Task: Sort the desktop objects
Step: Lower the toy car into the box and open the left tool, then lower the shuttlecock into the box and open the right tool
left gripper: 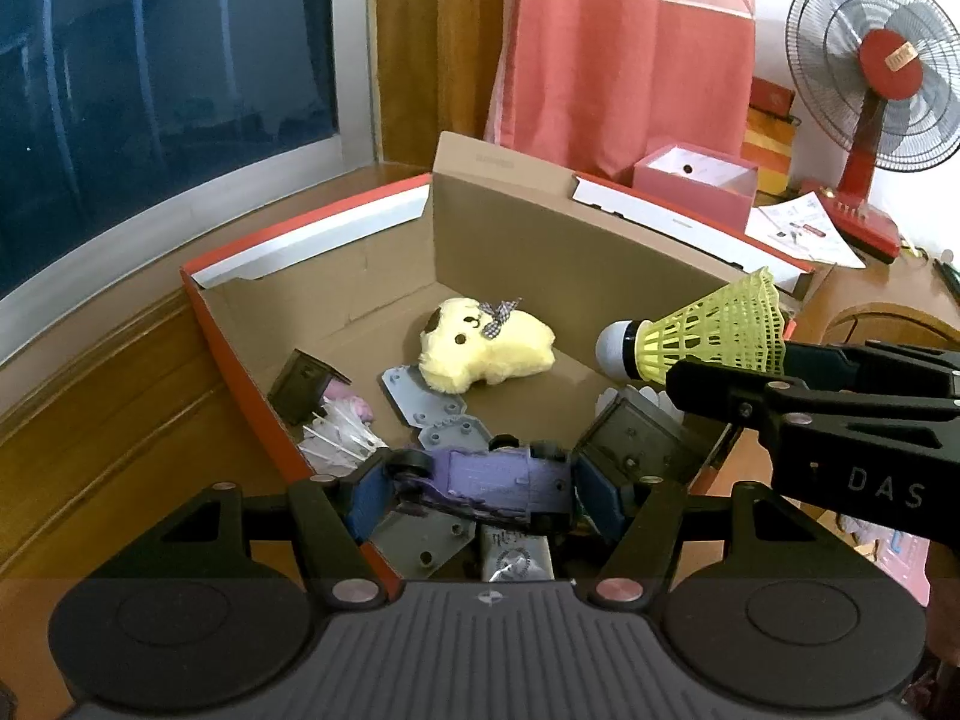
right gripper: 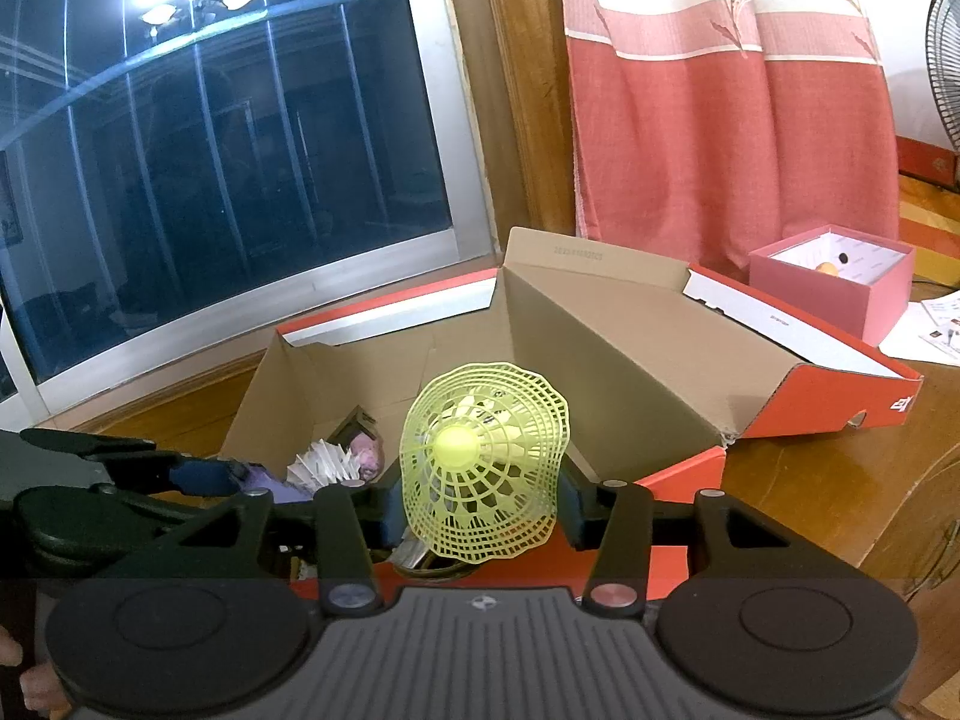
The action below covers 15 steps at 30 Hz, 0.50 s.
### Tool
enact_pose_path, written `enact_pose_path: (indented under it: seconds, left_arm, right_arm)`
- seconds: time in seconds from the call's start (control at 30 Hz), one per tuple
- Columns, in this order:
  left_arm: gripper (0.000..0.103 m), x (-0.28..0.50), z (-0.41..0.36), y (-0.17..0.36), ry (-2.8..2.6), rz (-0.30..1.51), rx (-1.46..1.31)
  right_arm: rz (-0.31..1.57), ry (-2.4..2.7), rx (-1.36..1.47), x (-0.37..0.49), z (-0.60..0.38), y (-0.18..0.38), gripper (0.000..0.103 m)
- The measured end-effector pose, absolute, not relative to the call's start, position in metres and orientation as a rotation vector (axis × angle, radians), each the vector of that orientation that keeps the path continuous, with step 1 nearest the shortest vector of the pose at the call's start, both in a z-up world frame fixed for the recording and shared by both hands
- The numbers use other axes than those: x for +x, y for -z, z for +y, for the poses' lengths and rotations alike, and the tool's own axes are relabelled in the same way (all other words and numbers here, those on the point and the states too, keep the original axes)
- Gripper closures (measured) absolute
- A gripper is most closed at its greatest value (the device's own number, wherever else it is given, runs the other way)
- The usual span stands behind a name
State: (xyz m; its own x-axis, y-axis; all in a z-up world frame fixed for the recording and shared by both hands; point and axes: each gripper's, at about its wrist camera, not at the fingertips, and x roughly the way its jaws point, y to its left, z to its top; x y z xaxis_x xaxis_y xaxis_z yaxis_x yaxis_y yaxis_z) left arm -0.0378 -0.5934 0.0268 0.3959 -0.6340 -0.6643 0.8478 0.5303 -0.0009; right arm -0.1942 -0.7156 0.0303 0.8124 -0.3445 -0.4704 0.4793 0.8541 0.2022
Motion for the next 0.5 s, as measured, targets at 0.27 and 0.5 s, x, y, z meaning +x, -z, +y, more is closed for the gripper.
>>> enact_pose_path:
  seconds: [0.27, 0.5]
  left_arm:
    - [0.038, -0.0387, -0.5929, -0.0273, 0.963, 0.660, 0.371]
    - [0.035, -0.0393, -0.5911, -0.0281, 0.972, 0.659, 0.373]
  right_arm:
    - [0.432, 0.449, 0.323, -0.1951, -0.7151, -0.0305, 0.050]
    - [0.433, 0.447, 0.322, -0.1937, -0.7150, -0.0313, 0.047]
